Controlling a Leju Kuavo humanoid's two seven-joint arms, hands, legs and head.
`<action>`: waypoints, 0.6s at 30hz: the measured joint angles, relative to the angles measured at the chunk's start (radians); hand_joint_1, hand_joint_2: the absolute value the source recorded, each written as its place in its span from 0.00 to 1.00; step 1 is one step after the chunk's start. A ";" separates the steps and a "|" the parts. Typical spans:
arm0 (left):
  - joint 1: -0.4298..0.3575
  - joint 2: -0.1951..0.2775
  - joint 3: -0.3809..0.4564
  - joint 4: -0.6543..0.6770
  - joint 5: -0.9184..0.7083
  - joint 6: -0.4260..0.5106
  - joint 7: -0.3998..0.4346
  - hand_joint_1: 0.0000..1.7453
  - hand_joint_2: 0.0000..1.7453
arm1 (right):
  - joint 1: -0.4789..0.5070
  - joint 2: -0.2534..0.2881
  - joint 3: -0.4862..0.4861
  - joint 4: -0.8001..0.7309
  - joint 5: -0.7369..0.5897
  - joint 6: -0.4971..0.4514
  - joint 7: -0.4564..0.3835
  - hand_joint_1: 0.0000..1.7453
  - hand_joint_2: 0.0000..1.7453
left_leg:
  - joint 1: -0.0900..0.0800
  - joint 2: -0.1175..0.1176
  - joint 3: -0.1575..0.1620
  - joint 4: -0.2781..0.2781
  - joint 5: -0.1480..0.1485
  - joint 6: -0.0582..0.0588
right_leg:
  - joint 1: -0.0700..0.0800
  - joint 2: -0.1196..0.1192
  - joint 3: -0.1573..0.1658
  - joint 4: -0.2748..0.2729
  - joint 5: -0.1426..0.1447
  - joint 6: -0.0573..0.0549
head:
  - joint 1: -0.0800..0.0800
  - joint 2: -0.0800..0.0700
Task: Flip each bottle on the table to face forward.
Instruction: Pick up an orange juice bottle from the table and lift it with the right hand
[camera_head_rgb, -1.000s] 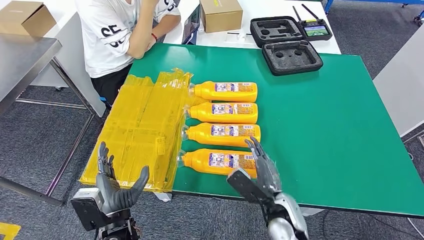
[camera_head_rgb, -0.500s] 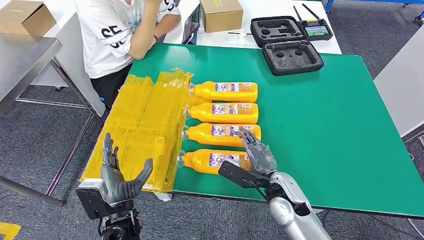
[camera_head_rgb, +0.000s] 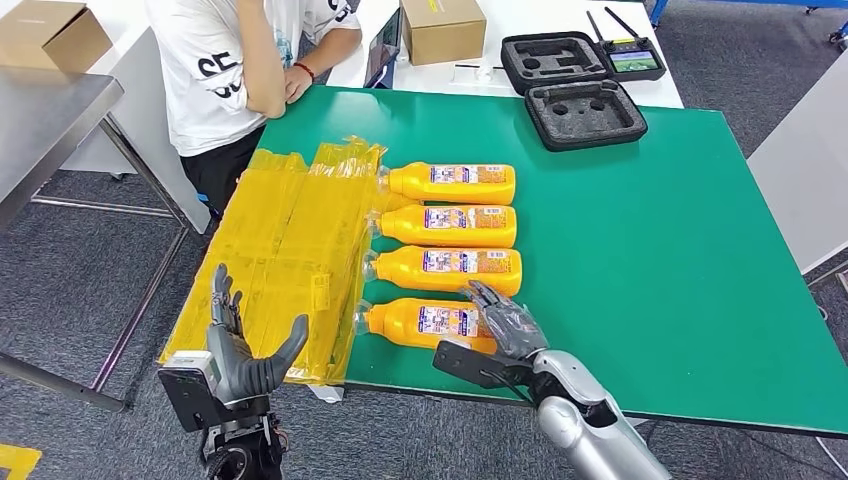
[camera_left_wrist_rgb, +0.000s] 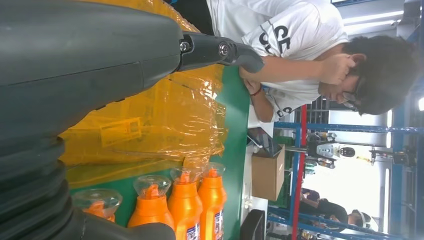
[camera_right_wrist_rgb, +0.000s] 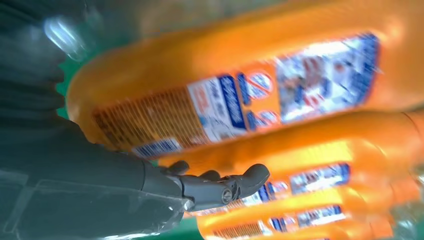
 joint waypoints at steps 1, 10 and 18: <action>0.000 0.001 0.000 0.002 0.002 0.000 0.000 0.00 1.00 | -0.002 -0.006 0.003 0.004 0.000 0.002 0.002 0.00 1.00 | 0.000 0.000 0.000 0.000 0.000 0.000 | 0.000 0.000 0.000 0.000 0.000 0.000 | 0.000 0.000; 0.000 0.005 -0.001 0.016 0.012 0.001 -0.005 0.00 1.00 | -0.020 -0.033 0.018 0.041 -0.001 0.007 0.024 0.00 1.00 | 0.000 0.000 0.000 0.000 0.000 0.000 | 0.000 0.000 0.000 0.000 0.000 0.000 | 0.000 0.000; 0.000 0.009 -0.005 0.022 0.023 0.001 -0.010 0.00 1.00 | -0.025 -0.049 0.019 0.065 0.003 0.016 0.039 0.29 1.00 | 0.000 0.000 0.001 0.000 0.000 0.000 | 0.000 0.000 0.000 0.000 0.000 0.000 | 0.000 0.000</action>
